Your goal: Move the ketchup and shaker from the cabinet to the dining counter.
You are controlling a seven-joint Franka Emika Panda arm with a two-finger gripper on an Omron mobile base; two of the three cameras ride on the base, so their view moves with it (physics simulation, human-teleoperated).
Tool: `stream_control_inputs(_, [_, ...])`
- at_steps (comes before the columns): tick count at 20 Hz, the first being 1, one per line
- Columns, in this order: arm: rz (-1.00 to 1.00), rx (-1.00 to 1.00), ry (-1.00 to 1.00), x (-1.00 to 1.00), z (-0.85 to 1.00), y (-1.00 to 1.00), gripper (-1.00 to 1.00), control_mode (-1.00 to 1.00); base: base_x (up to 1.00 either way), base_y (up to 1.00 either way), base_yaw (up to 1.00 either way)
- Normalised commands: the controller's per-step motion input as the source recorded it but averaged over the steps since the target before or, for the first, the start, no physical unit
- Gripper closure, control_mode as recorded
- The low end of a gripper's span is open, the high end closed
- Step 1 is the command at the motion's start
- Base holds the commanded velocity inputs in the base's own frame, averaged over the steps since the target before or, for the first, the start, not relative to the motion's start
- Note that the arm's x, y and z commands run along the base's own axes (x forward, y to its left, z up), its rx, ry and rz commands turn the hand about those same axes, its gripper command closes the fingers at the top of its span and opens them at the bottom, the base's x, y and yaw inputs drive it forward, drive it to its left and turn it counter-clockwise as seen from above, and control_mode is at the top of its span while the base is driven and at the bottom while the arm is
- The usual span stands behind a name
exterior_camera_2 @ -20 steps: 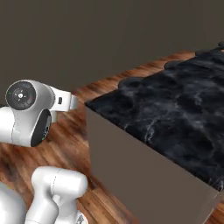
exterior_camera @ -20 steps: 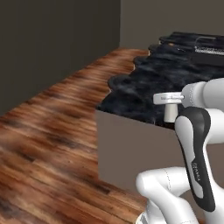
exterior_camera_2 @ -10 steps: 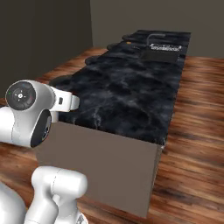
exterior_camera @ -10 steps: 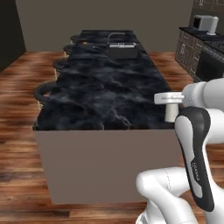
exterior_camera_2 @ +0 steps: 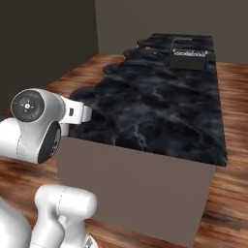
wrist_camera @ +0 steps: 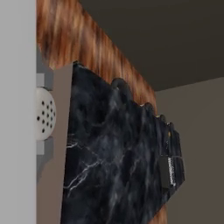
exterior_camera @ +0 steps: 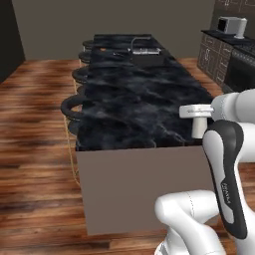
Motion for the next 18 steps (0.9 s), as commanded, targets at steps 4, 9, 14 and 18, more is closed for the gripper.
stream_control_inputs(4, [0.0,0.0,0.0,0.0,0.0,0.0,1.0,1.0,0.0,1.0,-0.12])
stream_control_inputs(9, [0.0,0.0,0.0,0.0,0.0,0.0,1.0,1.0,0.03,1.0,-0.12])
stream_control_inputs(14, [0.0,0.0,0.0,0.0,0.0,0.0,1.0,1.0,0.05,1.0,-0.1])
stream_control_inputs(18, [0.0,0.0,0.0,0.0,0.0,0.0,1.0,1.0,0.18,1.0,-0.1])
